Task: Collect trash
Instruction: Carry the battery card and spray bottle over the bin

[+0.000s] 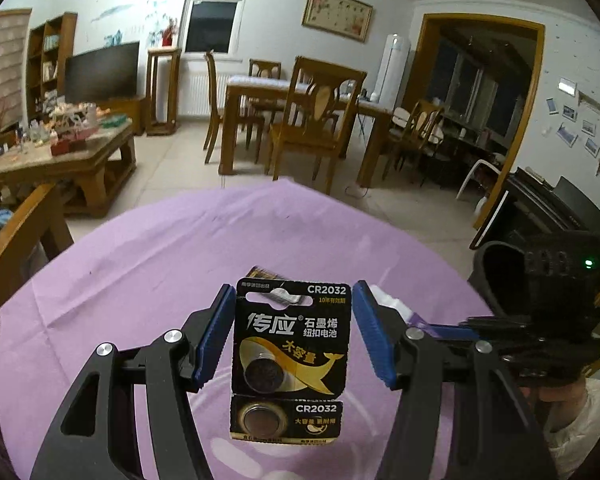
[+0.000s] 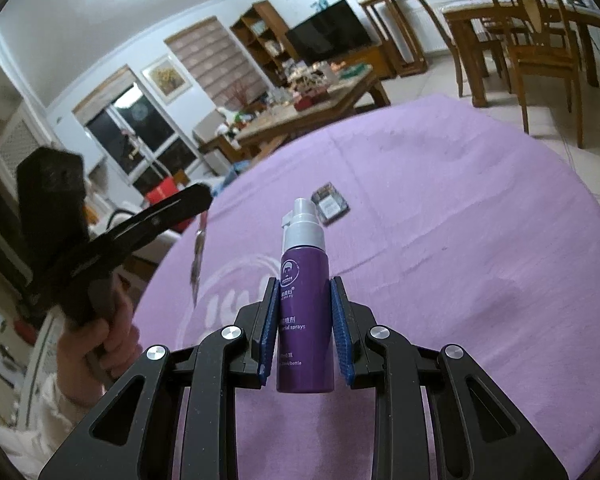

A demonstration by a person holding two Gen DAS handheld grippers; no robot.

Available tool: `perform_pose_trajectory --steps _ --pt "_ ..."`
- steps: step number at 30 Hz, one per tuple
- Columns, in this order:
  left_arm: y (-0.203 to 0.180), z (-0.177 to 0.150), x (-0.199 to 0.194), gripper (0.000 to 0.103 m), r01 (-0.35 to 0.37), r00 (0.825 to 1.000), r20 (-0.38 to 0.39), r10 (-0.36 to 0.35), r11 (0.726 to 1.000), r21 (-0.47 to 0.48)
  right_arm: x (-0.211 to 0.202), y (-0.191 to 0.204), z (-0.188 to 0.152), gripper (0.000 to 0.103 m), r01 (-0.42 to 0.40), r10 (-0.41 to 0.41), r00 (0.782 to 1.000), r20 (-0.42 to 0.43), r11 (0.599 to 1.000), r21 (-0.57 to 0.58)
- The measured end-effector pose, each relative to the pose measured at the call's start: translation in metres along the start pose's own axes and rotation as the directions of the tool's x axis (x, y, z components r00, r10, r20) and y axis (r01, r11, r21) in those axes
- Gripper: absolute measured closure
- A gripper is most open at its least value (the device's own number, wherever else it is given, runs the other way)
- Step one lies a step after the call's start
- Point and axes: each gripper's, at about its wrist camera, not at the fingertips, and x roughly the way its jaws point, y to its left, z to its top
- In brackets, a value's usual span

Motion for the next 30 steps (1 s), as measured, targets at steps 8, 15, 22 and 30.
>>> perform_pose_trajectory --steps 8,15,22,30 --pt "-0.045 0.004 -0.028 0.044 -0.017 0.998 0.066 0.014 0.999 0.047 -0.036 -0.004 -0.007 0.077 -0.011 0.007 0.991 0.136 1.000 0.027" --pt "-0.084 0.012 -0.039 0.044 -0.008 0.994 0.108 -0.005 0.992 0.123 -0.082 -0.016 -0.015 0.077 0.034 -0.052 0.983 0.178 0.994 0.104" --pt "-0.114 0.019 -0.034 0.044 0.030 0.992 0.116 -0.050 0.984 0.174 -0.153 -0.024 -0.033 0.077 0.072 -0.102 0.961 0.257 0.990 0.124" --pt "-0.147 0.021 -0.018 0.044 0.102 0.986 0.106 -0.126 0.972 0.210 -0.226 -0.051 -0.059 0.077 0.126 -0.177 0.926 0.333 0.977 0.170"
